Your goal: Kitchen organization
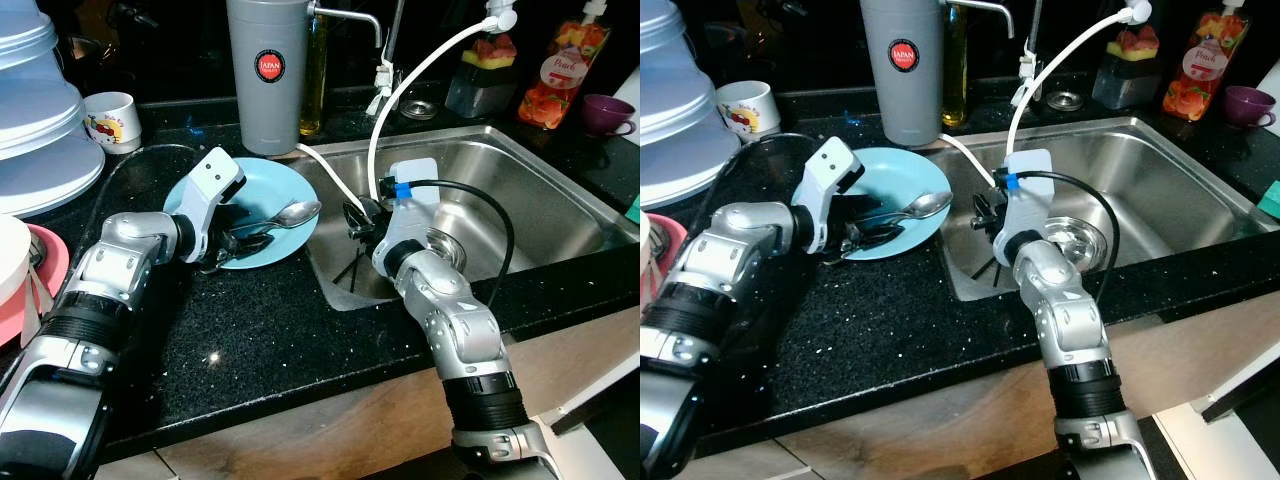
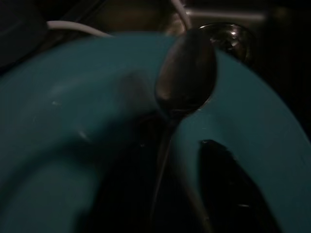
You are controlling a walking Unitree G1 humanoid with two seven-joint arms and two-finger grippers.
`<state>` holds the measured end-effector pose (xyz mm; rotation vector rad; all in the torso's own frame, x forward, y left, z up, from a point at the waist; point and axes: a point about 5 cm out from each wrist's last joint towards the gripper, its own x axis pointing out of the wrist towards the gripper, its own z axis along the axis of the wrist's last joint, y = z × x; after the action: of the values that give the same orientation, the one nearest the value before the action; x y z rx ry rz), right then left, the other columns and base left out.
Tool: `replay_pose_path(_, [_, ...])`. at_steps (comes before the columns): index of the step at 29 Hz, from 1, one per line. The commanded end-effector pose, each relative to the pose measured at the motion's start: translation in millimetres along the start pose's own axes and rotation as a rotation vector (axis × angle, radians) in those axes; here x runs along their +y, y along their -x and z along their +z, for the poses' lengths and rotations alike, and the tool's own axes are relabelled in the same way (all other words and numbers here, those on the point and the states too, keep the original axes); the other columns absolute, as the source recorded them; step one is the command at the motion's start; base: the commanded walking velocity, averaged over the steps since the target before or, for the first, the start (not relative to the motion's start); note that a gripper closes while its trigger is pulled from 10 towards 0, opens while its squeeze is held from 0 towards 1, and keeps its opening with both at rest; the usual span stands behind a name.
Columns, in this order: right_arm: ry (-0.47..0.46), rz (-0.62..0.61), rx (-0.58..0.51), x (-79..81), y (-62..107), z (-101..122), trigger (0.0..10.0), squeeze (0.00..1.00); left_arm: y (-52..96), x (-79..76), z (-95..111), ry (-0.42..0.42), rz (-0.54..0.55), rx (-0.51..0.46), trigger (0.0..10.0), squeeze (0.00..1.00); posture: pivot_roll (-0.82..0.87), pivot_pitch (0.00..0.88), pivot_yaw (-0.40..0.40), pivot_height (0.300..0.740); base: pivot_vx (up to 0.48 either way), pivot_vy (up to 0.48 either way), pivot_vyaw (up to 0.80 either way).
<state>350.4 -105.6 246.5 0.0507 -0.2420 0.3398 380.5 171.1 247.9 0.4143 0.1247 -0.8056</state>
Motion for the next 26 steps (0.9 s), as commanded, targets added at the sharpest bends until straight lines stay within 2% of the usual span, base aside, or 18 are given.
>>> replay_pose_path(1, [0.001, -0.01, 0.005, -2.8, 1.2, 0.8, 10.0, 0.0, -0.8, -1.2, -14.2, 0.014, 0.0, 0.06, 0.0, 0.0, -0.01, 0.122, 0.009, 0.74, 0.0, 0.0, 0.0])
replay_pose_path(12, [0.002, -0.009, 0.0, -2.7, -0.1, 2.0, 10.0, 0.0, 4.5, 3.6, -7.7, 0.001, 0.001, 0.027, 0.0, 0.0, -0.01, 0.118, 0.007, 0.74, 0.0, 0.0, 0.0])
replay_pose_path(18, [0.005, -0.009, -0.006, -2.9, -0.6, 4.0, 10.0, 0.0, 22.5, 15.3, 13.2, -0.024, 0.023, -0.063, 0.0, 0.0, -0.02, 0.117, 0.007, 0.74, 0.0, 0.0, 0.0])
replay_pose_path(22, [0.007, -0.01, -0.009, -3.7, -0.6, 4.8, 10.0, 0.0, 43.4, 25.6, 38.6, 0.025, 0.038, -0.198, 0.0, 0.0, -0.01, 0.116, 0.007, 0.74, 0.0, 0.0, 0.0])
replay_pose_path(26, [0.006, -0.007, -0.01, -3.0, -0.9, 4.5, 10.0, 0.0, 49.7, 26.6, 42.7, 0.041, 0.032, -0.237, 0.0, 0.0, -0.01, 0.11, 0.003, 0.74, 0.0, 0.0, 0.0])
